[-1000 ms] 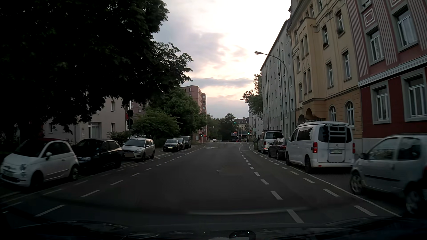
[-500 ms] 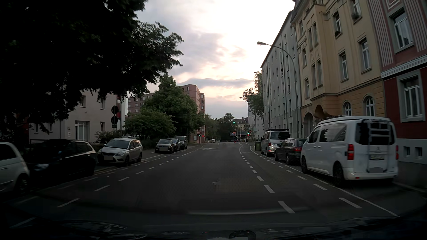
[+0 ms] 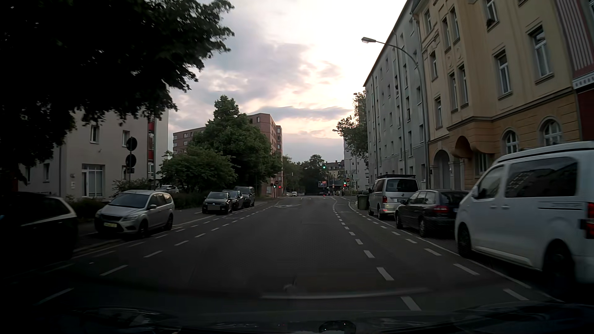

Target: Follow the waypoints while adhering to traffic rules and regulations

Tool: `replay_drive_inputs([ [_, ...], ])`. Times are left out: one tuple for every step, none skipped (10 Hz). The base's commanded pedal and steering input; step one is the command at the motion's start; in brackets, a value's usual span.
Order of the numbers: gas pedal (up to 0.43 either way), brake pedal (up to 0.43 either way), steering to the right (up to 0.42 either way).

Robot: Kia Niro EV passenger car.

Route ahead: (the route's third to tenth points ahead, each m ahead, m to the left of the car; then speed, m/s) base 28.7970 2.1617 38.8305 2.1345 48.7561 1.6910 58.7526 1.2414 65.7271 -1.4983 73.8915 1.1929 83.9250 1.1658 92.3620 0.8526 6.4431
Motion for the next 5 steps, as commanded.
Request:
replay_drive_inputs([
  [0.087, 0.000, 0.006],
  [0.087, 0.000, 0.006],
  [0.087, 0.000, 0.006],
  [0.087, 0.000, 0.005],
  [0.079, 0.000, 0.005],
])
